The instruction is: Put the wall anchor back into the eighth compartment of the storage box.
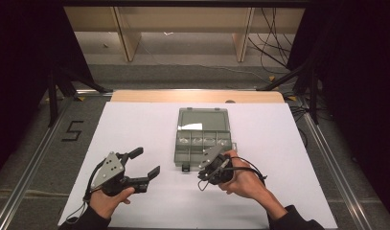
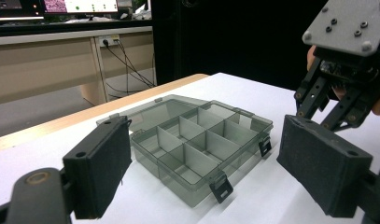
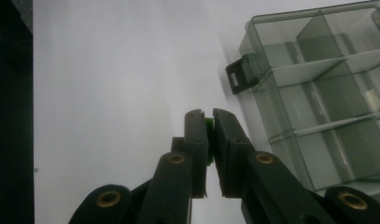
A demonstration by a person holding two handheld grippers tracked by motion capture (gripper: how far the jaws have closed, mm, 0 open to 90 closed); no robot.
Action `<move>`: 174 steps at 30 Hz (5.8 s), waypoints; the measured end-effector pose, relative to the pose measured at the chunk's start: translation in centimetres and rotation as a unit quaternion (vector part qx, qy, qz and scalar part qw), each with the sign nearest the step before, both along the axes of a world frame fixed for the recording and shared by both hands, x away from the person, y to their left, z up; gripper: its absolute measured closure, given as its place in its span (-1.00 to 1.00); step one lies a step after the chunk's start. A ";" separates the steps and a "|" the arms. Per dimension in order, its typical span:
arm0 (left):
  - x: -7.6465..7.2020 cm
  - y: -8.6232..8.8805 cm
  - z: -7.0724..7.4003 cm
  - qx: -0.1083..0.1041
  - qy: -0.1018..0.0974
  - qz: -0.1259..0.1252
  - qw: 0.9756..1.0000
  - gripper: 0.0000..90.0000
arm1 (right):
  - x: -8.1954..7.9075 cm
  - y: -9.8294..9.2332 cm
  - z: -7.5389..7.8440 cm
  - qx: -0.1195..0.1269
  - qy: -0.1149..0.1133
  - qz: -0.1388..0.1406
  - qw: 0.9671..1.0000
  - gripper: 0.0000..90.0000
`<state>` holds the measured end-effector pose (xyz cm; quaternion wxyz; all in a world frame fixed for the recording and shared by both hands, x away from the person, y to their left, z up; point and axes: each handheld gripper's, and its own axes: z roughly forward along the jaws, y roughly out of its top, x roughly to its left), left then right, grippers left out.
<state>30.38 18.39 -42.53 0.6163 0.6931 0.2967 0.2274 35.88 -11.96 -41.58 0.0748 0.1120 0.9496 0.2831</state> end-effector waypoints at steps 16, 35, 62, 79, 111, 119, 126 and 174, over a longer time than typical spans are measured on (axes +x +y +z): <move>0.0 0.0 0.0 0.000 0.000 0.000 1.000 -0.64 | 1.3 -2.4 1.6 0.032 -0.013 -0.042 0.999 0.88; 0.0 0.0 0.0 0.007 0.003 0.004 1.000 -0.64 | 3.7 -5.5 1.4 0.033 -0.037 -0.116 0.992 0.88; 0.0 0.0 0.0 0.005 0.003 0.003 1.000 -0.64 | 6.1 -6.5 -1.3 0.026 -0.034 -0.175 0.984 0.87; -0.1 0.0 0.0 0.005 0.002 0.003 1.000 -0.64 | 5.4 -8.0 -1.0 0.094 -0.031 -0.244 0.965 -0.09; -0.1 0.0 0.0 0.007 0.002 0.003 1.000 -0.64 | -1.0 -7.8 0.0 0.261 -0.056 -0.237 0.934 -0.42; -0.1 0.0 0.0 0.008 0.002 0.003 1.000 -0.64 | -2.3 -7.6 0.2 0.281 -0.067 -0.233 0.928 -0.46; -0.1 0.0 0.0 0.009 0.002 0.001 1.000 -0.64 | -2.9 -7.8 0.3 0.298 -0.071 -0.233 0.923 -0.50; -0.1 0.0 0.0 0.011 0.002 0.000 1.000 -0.64 | -4.6 -8.8 -0.1 0.317 -0.090 -0.241 0.913 -0.60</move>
